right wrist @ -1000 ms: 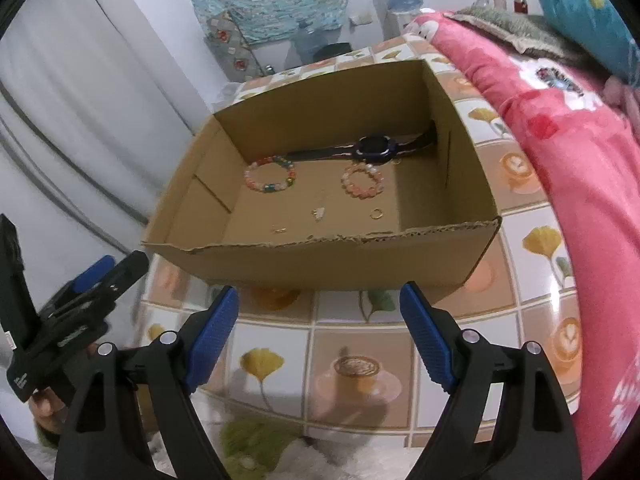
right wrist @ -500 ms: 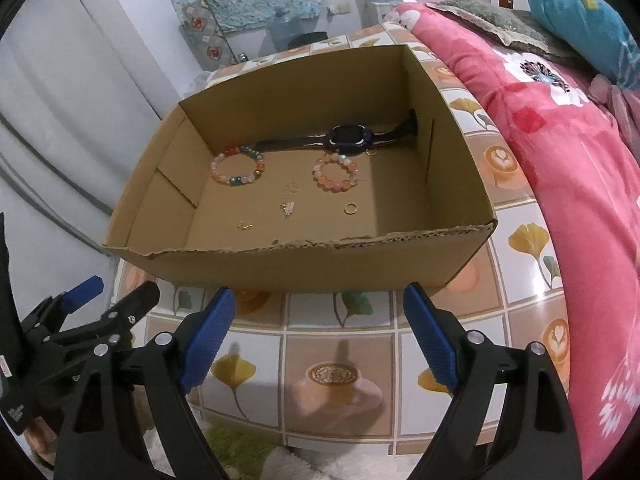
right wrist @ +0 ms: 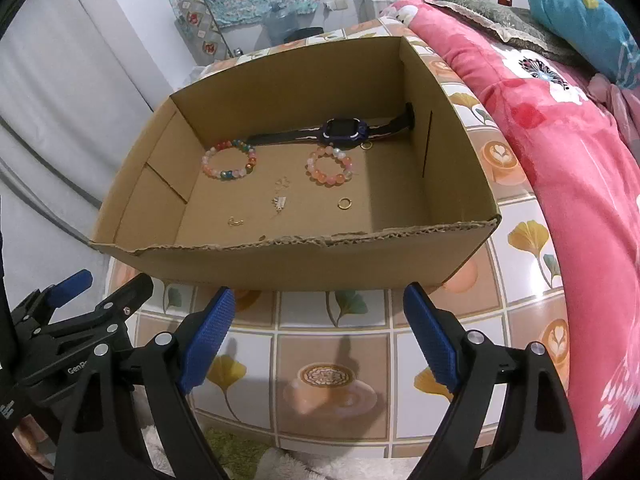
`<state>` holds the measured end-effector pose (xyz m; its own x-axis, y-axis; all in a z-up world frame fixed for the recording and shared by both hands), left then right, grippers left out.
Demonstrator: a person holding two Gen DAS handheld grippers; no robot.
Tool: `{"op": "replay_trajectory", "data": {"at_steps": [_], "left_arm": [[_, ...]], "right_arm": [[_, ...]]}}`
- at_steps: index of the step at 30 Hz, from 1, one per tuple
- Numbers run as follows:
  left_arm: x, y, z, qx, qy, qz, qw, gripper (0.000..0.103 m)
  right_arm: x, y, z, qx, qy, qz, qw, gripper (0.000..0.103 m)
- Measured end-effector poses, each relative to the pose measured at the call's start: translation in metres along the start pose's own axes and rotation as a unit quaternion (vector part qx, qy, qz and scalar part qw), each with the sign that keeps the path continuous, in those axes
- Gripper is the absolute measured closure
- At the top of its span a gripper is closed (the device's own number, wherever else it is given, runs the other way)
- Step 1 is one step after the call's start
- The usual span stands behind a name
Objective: Organize jewelry
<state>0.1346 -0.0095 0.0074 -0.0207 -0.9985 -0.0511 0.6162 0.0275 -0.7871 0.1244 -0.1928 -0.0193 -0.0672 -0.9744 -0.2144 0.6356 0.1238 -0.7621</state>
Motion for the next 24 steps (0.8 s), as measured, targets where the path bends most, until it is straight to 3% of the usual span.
{"op": "replay_trajectory", "data": {"at_steps": [24], "left_arm": [[0.011, 0.003, 0.002, -0.009, 0.011, 0.0, 0.9999, 0.008]], "right_arm": [[0.005, 0.007, 0.002, -0.007, -0.002, -0.003, 1.0, 0.019]]}}
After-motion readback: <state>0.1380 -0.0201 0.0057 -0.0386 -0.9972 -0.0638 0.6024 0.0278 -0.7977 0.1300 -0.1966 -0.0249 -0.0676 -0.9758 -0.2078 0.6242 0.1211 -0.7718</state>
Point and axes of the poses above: each gripper's, at about its wrist camera, not at the fingertips, and y roughly the way its jaws point, x to its right, z to its top, the point moved 6 cm from there along y, roughly the way its jaws point, and after that the axes turned 8 degrees about x, right-handed, at the moved point
